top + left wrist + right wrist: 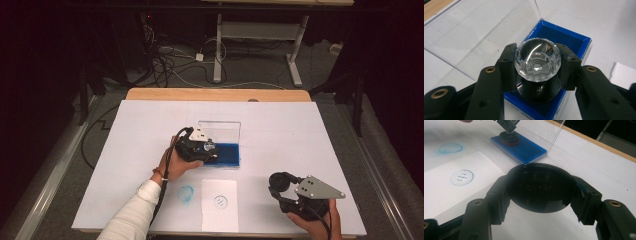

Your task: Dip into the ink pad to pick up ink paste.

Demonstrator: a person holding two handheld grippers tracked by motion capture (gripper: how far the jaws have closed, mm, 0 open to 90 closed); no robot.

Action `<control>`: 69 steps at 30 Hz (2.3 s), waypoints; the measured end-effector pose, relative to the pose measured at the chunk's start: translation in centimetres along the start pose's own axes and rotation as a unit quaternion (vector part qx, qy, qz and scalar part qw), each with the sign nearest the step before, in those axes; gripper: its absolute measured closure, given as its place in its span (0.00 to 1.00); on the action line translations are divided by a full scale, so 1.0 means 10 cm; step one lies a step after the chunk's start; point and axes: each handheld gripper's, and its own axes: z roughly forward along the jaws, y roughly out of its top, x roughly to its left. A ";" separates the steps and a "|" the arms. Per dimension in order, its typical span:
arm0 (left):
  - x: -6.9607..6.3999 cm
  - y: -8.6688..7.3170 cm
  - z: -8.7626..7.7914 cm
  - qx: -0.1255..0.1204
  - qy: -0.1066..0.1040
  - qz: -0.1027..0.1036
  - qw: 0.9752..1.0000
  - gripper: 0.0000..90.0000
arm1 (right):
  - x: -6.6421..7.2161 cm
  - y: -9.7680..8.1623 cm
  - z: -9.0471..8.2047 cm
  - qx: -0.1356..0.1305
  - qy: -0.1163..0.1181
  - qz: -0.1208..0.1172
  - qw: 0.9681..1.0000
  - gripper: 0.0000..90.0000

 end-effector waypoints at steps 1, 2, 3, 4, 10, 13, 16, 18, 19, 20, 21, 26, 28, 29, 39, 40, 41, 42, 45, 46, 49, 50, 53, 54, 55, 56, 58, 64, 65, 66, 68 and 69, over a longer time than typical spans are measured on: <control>0.00 0.00 0.00 0.000 -0.001 -0.002 1.000 0.61 | 0.00 0.00 0.00 0.000 0.000 0.000 1.000 0.43; 0.01 0.02 0.00 0.005 -0.003 0.000 1.000 0.61 | 0.00 0.00 0.00 0.001 0.000 0.001 1.000 0.43; 0.03 0.04 -0.01 0.010 -0.007 -0.004 1.000 0.61 | 0.00 0.00 0.00 0.001 0.000 0.001 1.000 0.43; 0.03 0.06 0.00 0.013 -0.007 -0.006 1.000 0.61 | 0.00 0.00 0.00 0.001 -0.001 0.001 1.000 0.43; -0.01 0.34 -0.06 0.008 -0.011 0.016 1.000 0.61 | -0.03 -0.01 -0.01 -0.001 -0.004 0.002 1.000 0.43; -0.03 0.50 -0.10 0.000 -0.013 0.027 1.000 0.61 | -0.04 -0.01 -0.02 -0.002 -0.004 0.002 1.000 0.43; -0.06 0.60 -0.10 0.003 -0.010 0.037 0.999 0.61 | -0.05 -0.01 -0.03 -0.003 -0.005 0.003 1.000 0.43; -0.08 0.64 -0.07 0.009 -0.013 0.042 0.999 0.61 | -0.05 -0.01 -0.04 -0.004 -0.006 0.002 1.000 0.43; -0.09 0.65 -0.05 0.013 -0.010 0.045 0.999 0.61 | -0.05 -0.01 -0.04 -0.004 -0.006 0.003 1.000 0.43; -0.10 0.65 -0.04 0.016 -0.012 0.046 0.999 0.61 | -0.05 -0.01 -0.04 -0.004 -0.006 0.003 1.000 0.43; -0.10 0.65 -0.02 0.014 -0.013 0.045 0.999 0.61 | -0.05 -0.01 -0.04 -0.005 -0.007 0.003 1.000 0.43; -0.10 0.63 0.05 0.012 -0.018 0.038 0.999 0.61 | -0.05 -0.01 -0.04 -0.002 -0.009 0.003 1.000 0.43; -0.10 0.62 0.07 0.012 -0.018 0.035 0.999 0.61 | -0.05 -0.01 -0.03 -0.002 -0.008 0.002 1.000 0.43; -0.10 0.61 0.09 0.010 -0.020 0.034 0.999 0.61 | -0.05 -0.01 -0.03 -0.001 -0.009 0.002 1.000 0.43; -0.12 0.47 0.28 0.015 -0.032 0.018 0.999 0.61 | -0.04 -0.02 -0.01 0.002 -0.007 0.003 1.000 0.43; -0.12 0.45 0.29 0.015 -0.035 0.016 0.999 0.61 | -0.04 -0.02 -0.01 0.003 -0.007 0.003 1.000 0.43; -0.13 0.44 0.31 0.018 -0.032 0.018 0.999 0.61 | -0.04 -0.02 -0.01 0.003 -0.007 0.003 1.000 0.43; -0.14 0.42 0.32 0.018 -0.029 0.018 0.999 0.61 | -0.04 -0.02 -0.01 0.004 -0.007 0.003 1.000 0.43; -0.14 0.41 0.32 0.012 -0.030 0.015 0.999 0.61 | -0.04 -0.02 -0.01 0.005 -0.007 0.004 1.000 0.43; -0.14 0.40 0.32 0.012 -0.028 0.018 0.999 0.61 | -0.04 -0.02 0.00 0.006 -0.006 0.004 1.000 0.43; -0.17 0.39 0.33 0.010 -0.023 0.025 0.999 0.61 | -0.03 -0.02 0.00 0.007 -0.004 0.002 1.000 0.43; -0.17 0.38 0.32 0.011 -0.022 0.027 0.999 0.61 | -0.03 -0.02 0.00 0.007 -0.004 0.001 1.000 0.43; -0.17 0.36 0.32 0.006 -0.024 0.022 0.999 0.61 | -0.03 -0.02 0.00 0.007 -0.004 0.000 1.000 0.43; -0.17 0.36 0.32 0.005 -0.025 0.020 0.999 0.61 | -0.03 -0.02 0.00 0.006 -0.004 -0.001 1.000 0.43; -0.17 0.35 0.32 0.005 -0.025 0.020 0.999 0.61 | -0.03 -0.02 0.00 0.006 -0.004 0.000 1.000 0.43; -0.18 0.35 0.32 0.004 -0.026 0.018 0.999 0.61 | -0.02 -0.02 0.00 0.006 -0.004 -0.001 1.000 0.43; -0.18 0.35 0.32 0.003 -0.024 0.018 1.000 0.61 | -0.02 -0.02 0.00 0.006 -0.004 -0.001 1.000 0.43; -0.16 0.33 0.34 -0.005 -0.029 0.006 1.000 0.61 | -0.02 -0.01 0.00 0.007 -0.003 -0.002 1.000 0.43; -0.17 0.34 0.34 -0.004 -0.027 0.007 1.000 0.61 | -0.01 -0.01 0.00 0.007 -0.003 -0.002 1.000 0.43; -0.18 0.34 0.34 -0.001 -0.025 0.010 1.000 0.61 | -0.01 -0.01 0.00 0.007 -0.004 -0.003 1.000 0.43; -0.21 0.35 0.33 0.005 -0.018 0.016 1.000 0.61 | -0.01 -0.01 0.00 0.006 -0.004 -0.003 1.000 0.43; -0.21 0.35 0.32 0.008 -0.018 0.021 1.000 0.61 | -0.01 -0.01 0.00 0.006 -0.004 -0.003 1.000 0.43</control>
